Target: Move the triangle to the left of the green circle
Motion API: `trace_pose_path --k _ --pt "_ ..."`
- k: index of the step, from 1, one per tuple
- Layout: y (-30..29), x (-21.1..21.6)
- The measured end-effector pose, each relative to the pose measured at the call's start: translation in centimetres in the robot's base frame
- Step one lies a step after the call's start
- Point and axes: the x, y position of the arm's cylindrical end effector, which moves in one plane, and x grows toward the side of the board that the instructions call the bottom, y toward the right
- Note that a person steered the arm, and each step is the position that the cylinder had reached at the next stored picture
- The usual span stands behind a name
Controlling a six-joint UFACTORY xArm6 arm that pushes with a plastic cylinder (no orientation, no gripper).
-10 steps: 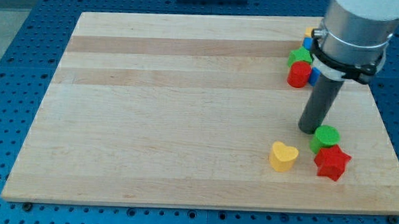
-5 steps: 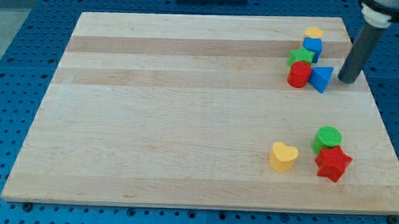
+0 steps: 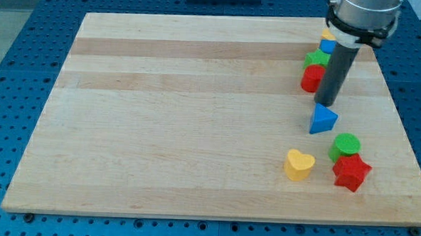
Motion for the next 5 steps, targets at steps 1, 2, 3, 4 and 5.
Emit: trace_pose_path --k 1,2,3,4,5 --pt "-0.6 3.9" --pt "-0.8 6.3" --pt "-1.2 6.2" --pt "-1.2 7.3" --pt "-1.2 7.9"
